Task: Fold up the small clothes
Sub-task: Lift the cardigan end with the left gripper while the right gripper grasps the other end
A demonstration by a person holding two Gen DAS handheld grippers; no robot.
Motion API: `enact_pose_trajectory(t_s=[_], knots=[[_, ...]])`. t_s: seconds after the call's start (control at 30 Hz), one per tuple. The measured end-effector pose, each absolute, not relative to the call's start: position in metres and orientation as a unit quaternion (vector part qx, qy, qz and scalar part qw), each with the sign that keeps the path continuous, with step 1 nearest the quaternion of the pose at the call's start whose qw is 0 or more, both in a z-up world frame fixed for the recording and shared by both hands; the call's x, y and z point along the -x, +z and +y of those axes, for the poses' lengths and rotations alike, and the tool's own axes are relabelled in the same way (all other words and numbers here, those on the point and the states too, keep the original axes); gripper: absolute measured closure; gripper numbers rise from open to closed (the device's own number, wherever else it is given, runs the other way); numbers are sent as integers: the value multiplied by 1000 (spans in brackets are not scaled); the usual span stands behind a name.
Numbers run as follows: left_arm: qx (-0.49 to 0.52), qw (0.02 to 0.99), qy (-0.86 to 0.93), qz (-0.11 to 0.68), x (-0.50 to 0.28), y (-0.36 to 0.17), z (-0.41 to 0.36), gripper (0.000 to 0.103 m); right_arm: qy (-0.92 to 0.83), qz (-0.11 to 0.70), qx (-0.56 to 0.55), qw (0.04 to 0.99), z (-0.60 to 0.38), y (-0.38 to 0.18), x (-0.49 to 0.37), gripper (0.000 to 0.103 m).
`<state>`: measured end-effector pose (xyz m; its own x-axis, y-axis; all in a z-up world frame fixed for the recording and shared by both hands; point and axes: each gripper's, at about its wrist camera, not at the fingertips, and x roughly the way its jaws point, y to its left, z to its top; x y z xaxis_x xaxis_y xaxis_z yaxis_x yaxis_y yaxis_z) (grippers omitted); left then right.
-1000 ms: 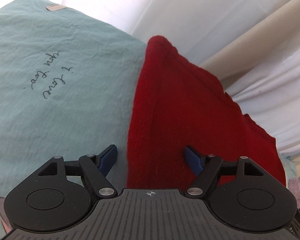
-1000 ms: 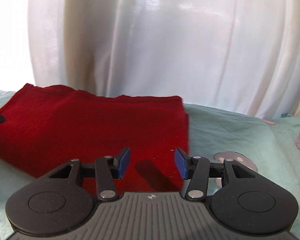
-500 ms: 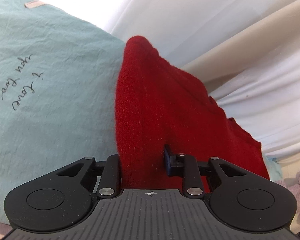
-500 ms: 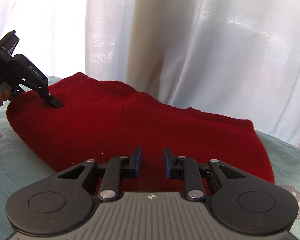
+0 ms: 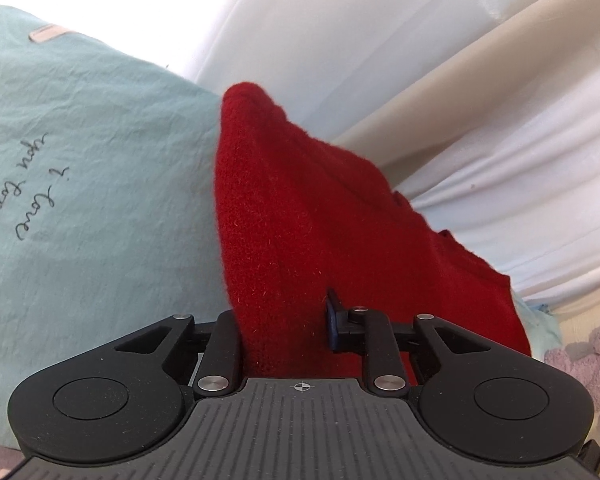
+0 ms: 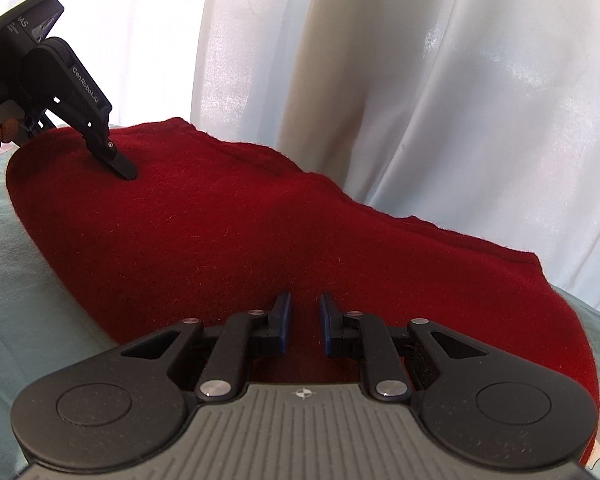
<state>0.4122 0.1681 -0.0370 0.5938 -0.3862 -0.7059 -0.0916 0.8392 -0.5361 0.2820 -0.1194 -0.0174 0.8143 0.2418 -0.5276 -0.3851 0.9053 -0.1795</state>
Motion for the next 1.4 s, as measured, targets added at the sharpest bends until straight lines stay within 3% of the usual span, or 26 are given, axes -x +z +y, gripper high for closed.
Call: enact_pose_trajectory(t_s=[0.17,0.27,0.33,0.43,0.53,0.77,0.9,1.0,1.07,1.17,1.23,1.3,1.4], knots=[[235,870,-116,417,-407,19,128,80,170,266,134,939,-122,-12,-284,88],[207,879,-145,404,-403,45,93,80,174,259,72,947,-132,8,-284,88],[198,880,-155,402,-405,54,75,80,180,241,44,953,-136,15,-282,88],[178,880,-177,404,-407,59,48,80,204,311,6,928,-135,-8,-301,88],[136,883,-192,406,-410,63,14,80,212,307,-44,927,-156,0,-300,88],[36,885,-217,409,-413,32,-70,77,150,302,-168,926,-250,15,-294,87],[-15,865,-253,433,-408,-4,-99,69,127,315,-223,914,-298,11,-290,86],[-14,869,-267,417,-398,-15,-98,54,136,316,-270,899,-321,10,-288,85],[-17,876,-271,400,-385,-9,-93,53,152,321,-307,883,-337,9,-289,81],[-16,884,-280,374,-363,5,-88,49,185,320,-355,858,-346,10,-294,60],[-25,889,-287,357,-346,12,-84,44,205,314,-380,846,-344,10,-303,33],[-46,890,-298,341,-335,16,-85,36,219,309,-399,835,-344,8,-305,29],[-63,899,-275,336,-321,15,-81,36,228,315,-424,818,-345,10,-316,23]])
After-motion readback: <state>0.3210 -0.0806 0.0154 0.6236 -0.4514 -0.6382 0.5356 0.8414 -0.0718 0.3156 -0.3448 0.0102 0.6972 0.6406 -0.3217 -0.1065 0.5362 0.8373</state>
